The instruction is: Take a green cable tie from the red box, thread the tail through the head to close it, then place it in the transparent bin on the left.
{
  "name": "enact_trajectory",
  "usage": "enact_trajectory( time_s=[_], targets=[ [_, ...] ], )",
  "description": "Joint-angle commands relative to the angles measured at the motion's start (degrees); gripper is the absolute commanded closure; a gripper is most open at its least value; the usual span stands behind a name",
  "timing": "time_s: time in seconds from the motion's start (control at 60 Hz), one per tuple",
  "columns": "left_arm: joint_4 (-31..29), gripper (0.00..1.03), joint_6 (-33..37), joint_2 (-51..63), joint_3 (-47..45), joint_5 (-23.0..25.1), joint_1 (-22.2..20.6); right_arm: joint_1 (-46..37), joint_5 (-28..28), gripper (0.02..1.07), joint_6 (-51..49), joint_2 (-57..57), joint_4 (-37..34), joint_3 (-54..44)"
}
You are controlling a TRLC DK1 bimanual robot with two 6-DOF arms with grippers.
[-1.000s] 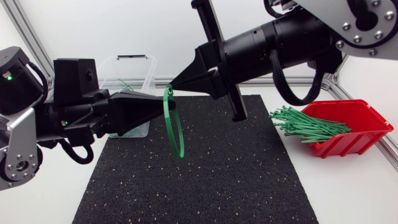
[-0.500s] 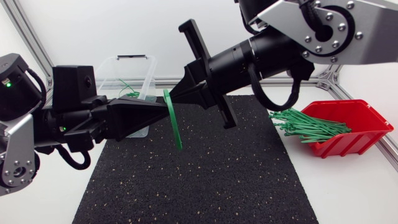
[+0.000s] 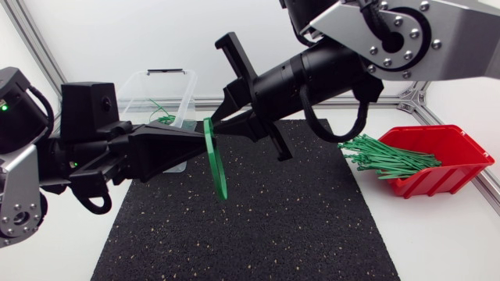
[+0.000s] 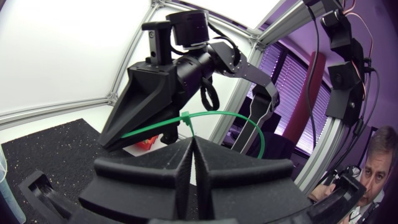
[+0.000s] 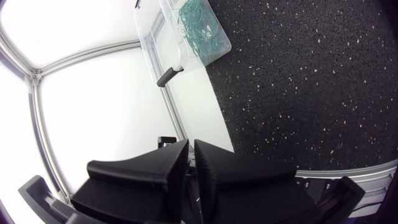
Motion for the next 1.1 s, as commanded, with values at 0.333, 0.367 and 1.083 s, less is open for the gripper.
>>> enact_trajectory(
  time_s=[0.333,0.367,1.083],
  targets=[
    [-0.5,1.00,0.0,2.2,2.4,0.5,3.3,-0.6,12.4,0.37,-11.7,-3.1,-7.8,4.2],
    [-1.7,1.00,0.5,2.2,2.8,0.3,3.7,-0.9,14.1,0.35,-13.1,-3.0,-8.6,4.8],
    [-67.1,1.00,49.0,10.6,39.6,-36.5,15.4,-10.0,51.9,0.31,-45.5,-0.4,-6.3,2.9]
  ],
)
